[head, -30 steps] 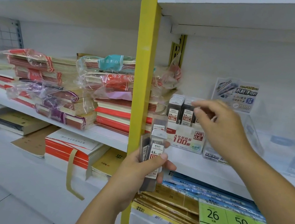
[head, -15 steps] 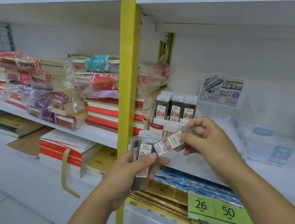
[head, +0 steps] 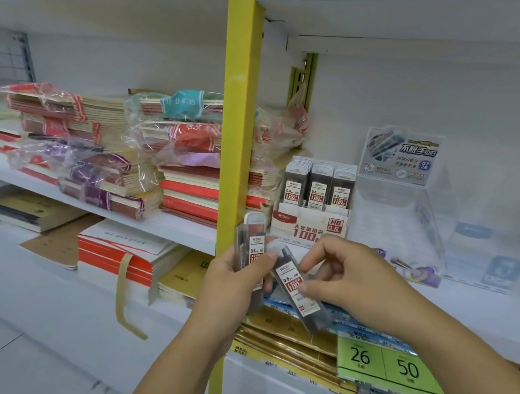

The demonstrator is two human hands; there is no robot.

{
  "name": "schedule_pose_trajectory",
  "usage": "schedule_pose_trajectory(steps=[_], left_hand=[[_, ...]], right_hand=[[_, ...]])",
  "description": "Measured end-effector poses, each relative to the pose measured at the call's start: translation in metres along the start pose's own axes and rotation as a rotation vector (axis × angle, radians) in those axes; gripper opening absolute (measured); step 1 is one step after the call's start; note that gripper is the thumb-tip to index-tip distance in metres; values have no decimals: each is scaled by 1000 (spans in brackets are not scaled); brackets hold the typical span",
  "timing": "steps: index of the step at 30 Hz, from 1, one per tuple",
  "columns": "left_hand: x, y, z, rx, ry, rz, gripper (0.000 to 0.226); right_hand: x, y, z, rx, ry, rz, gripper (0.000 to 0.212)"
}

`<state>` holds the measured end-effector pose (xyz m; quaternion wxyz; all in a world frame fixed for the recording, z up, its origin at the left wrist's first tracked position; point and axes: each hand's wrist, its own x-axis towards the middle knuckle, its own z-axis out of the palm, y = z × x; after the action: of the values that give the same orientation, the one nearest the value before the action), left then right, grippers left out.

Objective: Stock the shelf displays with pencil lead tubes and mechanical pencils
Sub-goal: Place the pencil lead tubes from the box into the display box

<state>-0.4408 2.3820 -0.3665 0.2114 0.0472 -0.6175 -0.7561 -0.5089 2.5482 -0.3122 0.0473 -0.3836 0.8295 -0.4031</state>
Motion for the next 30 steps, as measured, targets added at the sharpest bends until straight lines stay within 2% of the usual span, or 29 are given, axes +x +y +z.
schedule_pose_trajectory(steps=[3, 6, 10, 13, 18, 21, 24, 27, 30], left_hand=[[1, 1, 1, -49, -2, -1, 17], [3, 3, -1, -38, 3, 1, 27], [8, 3, -4, -26, 35, -7, 19], [10, 3, -6, -46, 34, -4, 9], [12, 6, -9, -72, 42, -2, 12], [12, 7, -10, -62, 54, 4, 10], [11, 8, -11, -64, 40, -1, 11], [10, 9, -13, -63, 13, -12, 13], [10, 10, -14, -51, -8, -13, 11]], right_hand=[[5, -3, 4, 5, 8, -40, 51], [13, -8, -5, 42, 183, -96, 74], [34, -18, -28, 80, 535, -196, 60], [57, -24, -47, -54, 653, -243, 51], [80, -17, -51, -354, 553, -208, 47], [88, -8, -49, -374, 467, -160, 44], [95, 0, -50, -392, 387, -71, 29], [102, 7, -50, -576, 466, -100, 18], [106, 8, -50, -784, 567, -127, 25]])
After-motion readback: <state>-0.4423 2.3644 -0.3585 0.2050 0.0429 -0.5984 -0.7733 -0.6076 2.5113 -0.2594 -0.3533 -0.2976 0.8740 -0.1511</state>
